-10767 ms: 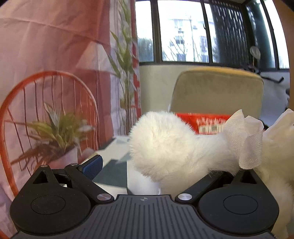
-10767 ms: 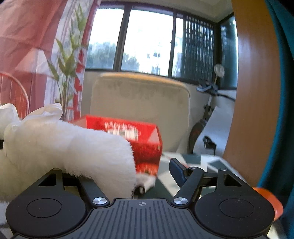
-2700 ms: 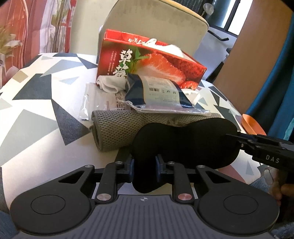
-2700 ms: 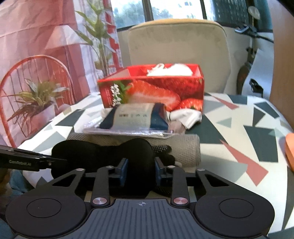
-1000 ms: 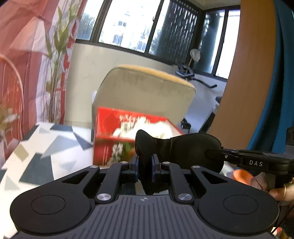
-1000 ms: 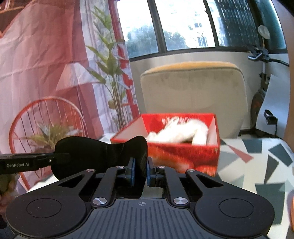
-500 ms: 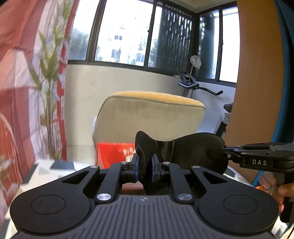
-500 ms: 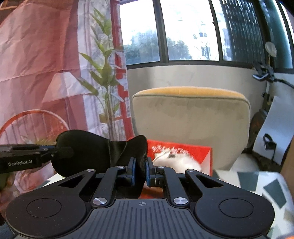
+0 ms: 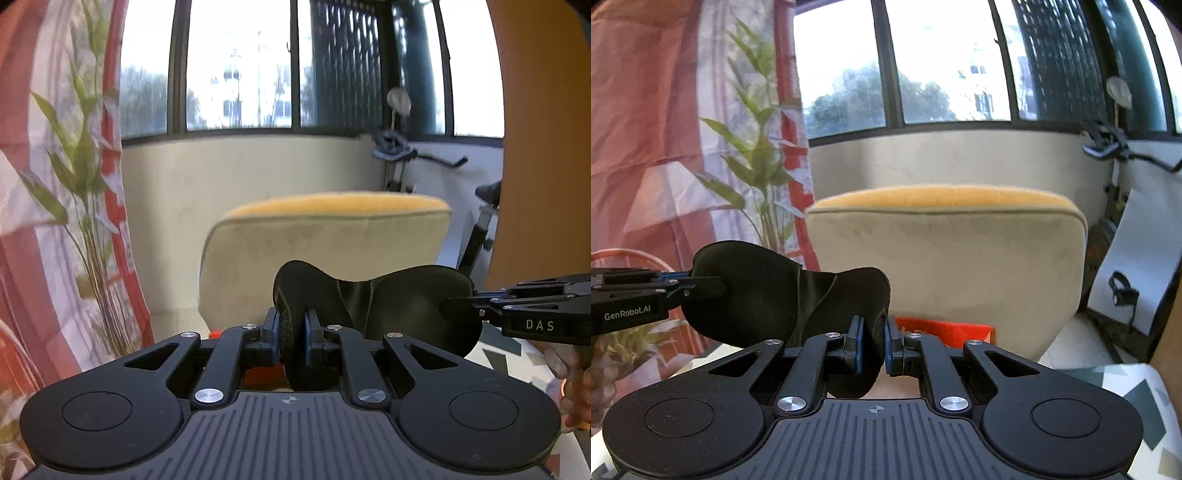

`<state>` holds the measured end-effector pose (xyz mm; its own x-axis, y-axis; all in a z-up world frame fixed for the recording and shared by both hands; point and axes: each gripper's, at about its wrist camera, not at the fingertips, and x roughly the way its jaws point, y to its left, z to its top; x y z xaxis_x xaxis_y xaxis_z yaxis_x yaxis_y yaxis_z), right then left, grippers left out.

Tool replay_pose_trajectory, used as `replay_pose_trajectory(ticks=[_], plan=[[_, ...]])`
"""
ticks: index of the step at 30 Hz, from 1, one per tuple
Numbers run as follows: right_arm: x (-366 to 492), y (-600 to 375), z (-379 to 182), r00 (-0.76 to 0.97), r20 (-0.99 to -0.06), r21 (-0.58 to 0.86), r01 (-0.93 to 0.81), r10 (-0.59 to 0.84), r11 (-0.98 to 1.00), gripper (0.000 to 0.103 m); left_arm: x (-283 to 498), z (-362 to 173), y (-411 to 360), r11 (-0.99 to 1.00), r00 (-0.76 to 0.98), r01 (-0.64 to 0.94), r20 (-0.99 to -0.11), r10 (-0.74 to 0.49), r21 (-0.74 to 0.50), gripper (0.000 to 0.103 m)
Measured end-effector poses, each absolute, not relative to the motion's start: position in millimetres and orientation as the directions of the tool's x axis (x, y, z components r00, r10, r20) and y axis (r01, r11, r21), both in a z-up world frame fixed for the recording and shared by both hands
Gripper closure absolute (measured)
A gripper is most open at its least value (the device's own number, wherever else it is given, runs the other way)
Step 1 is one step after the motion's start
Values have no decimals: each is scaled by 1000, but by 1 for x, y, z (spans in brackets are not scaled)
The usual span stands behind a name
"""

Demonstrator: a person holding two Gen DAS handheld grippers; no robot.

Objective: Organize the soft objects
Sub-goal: 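Lower the held eye mask with both grippers into the red box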

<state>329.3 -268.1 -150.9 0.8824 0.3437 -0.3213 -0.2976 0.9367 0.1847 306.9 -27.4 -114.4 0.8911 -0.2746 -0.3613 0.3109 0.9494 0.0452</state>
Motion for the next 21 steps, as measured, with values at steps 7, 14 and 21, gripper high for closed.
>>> replay_pose_trajectory(ticks=[7,14,21], plan=[[375,-267,-169,832,-446,181,-276,329,944,93,359,-140,-29,943,776,328,-556,-298,-47,89],[417,-259,-206,713,-629,197,-238,309,951,93,390,-179,-42,930,652,364,-699,-294,-51,89],[447,-243,-238,631,-717,191,-231,296,954,93,415,-205,-50,928,583,369,-764,-276,-53,89]])
